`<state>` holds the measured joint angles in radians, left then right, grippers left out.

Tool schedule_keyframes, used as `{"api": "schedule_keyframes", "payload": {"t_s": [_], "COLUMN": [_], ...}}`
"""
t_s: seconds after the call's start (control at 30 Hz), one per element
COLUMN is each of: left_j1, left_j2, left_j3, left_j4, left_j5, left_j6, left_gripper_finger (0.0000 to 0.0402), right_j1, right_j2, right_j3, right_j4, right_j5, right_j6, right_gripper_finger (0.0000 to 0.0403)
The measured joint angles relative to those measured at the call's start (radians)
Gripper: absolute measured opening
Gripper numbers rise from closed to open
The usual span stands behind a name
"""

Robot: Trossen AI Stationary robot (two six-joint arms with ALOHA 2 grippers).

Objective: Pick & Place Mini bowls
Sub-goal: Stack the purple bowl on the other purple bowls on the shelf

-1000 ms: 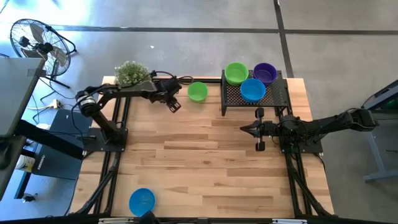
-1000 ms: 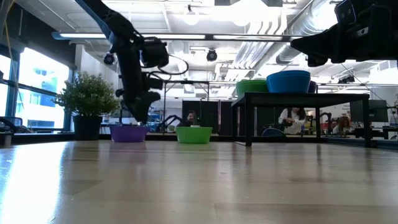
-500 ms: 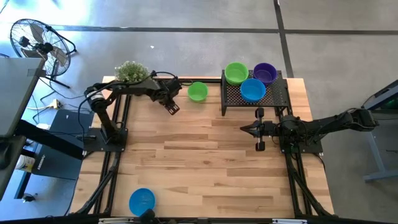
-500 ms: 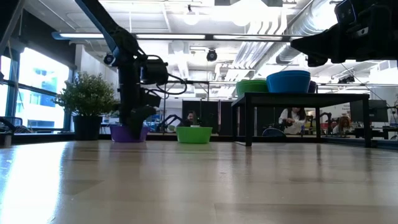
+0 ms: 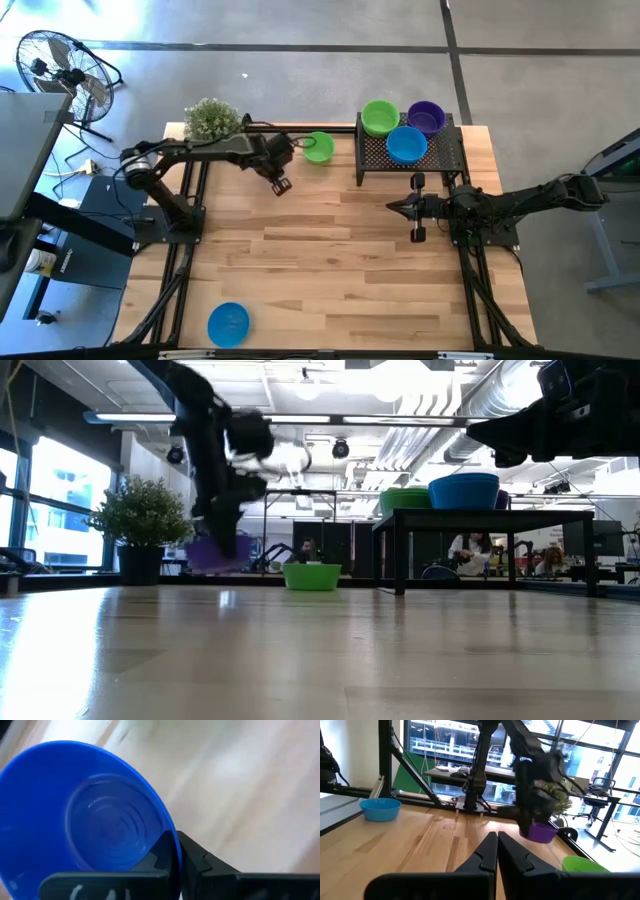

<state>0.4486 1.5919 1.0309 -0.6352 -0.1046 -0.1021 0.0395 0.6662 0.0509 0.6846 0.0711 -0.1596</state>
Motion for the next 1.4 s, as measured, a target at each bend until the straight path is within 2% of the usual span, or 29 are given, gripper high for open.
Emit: {"api": "schedule_keyframes", "payload": {"t_s": [0.23, 0.37, 0.5, 0.7, 0.87, 1.07, 1.2, 1.4], "left_j1": [-0.254, -0.382, -0.456, -0.469, -0.469, -0.469, -0.469, -0.469], "left_j2": [-0.018, 0.014, 0.055, 0.144, 0.214, 0.287, 0.295, 0.284], "left_j3": [0.0, 0.0, 0.003, 0.008, 0.069, 0.134, 0.162, 0.162], "left_j4": [0.161, 0.359, 0.542, 0.675, 0.676, 0.648, 0.568, 0.518], "left_j5": [0.046, 0.072, 0.073, 0.087, 0.102, 0.178, 0.181, 0.182], "left_j6": [-0.074, -0.091, -0.12, -0.154, -0.135, -0.105, -0.106, -0.092], "left_gripper_finger": [0.0004, 0.0003, 0.0003, 0.0003, 0.0003, 0.0003, 0.0006, 0.0066], "right_j1": [0.0, 0.0, 0.0, 0.0, 0.0, 0.0, 0.0, 0.0], "right_j2": [0.0, 0.0, 0.0, 0.001, 0.001, 0.001, 0.001, 0.001], "right_j3": [0.0, 0.0, 0.0, 0.0, 0.0, 0.0, 0.0, 0.0], "right_j4": [-0.006, -0.006, -0.006, -0.008, -0.007, -0.007, -0.008, -0.008], "right_j5": [0.009, 0.009, 0.019, 0.03, 0.031, 0.031, 0.031, 0.031], "right_j6": [-0.001, -0.001, 0.0, 0.002, 0.002, 0.002, 0.005, 0.005], "right_gripper_finger": [0.0002, 0.0001, 0.0002, 0.0002, 0.0001, 0.0001, 0.0002, 0.0001]}}
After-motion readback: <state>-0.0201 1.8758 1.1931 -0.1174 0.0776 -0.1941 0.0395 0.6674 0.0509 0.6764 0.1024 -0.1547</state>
